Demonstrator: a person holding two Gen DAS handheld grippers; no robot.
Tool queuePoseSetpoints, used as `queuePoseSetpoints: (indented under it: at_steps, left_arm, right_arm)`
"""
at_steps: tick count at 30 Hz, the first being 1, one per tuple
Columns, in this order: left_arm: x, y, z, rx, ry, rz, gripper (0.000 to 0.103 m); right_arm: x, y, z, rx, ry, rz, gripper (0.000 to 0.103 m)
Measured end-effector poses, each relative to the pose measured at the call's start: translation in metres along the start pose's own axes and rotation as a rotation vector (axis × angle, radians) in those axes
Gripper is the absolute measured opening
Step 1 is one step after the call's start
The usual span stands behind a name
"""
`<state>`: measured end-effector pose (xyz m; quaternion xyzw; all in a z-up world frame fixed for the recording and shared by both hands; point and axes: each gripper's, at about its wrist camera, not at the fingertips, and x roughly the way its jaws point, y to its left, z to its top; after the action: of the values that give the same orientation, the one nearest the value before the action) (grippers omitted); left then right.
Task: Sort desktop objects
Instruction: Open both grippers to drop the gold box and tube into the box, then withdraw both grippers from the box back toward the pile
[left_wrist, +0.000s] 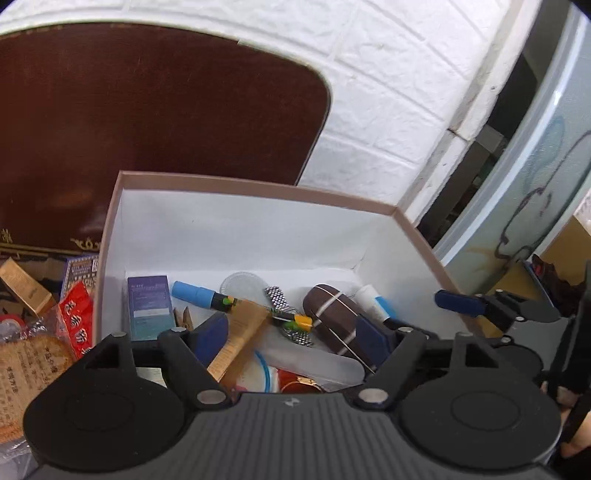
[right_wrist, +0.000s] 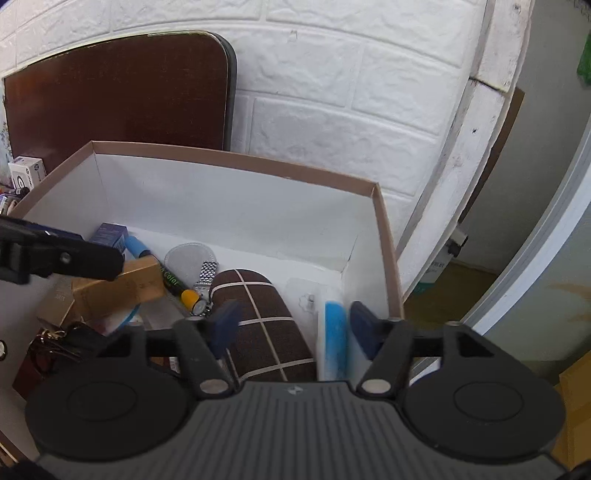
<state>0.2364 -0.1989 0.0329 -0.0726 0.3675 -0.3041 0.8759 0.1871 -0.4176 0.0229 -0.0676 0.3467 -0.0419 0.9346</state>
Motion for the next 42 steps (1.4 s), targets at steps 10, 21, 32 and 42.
queuePoseSetpoints:
  at_steps: [10,21,32,42]
  left_arm:
    - [-0.013,-0.007,-0.018,0.073,-0.008,-0.001,0.085]
    - [-0.045,-0.018,-0.028,0.11,-0.06,0.048,0.086]
    - [-0.105,-0.021,-0.078,0.083,-0.111,0.116,0.088]
    - [-0.146,-0.018,-0.114,0.095,-0.11,0.179,0.088]
  right_arm:
    - [-0.008,0.007,-0.011,-0.025,-0.022,0.017,0.083]
    - [-0.064,0.017,-0.016,0.02,-0.291,-0.079,0.085]
    - [-0.133,0.054,-0.06,0.085,-0.335,-0.056,0.089]
    - [-0.162,0.081,-0.097,0.153,-0.312,-0.031,0.091]
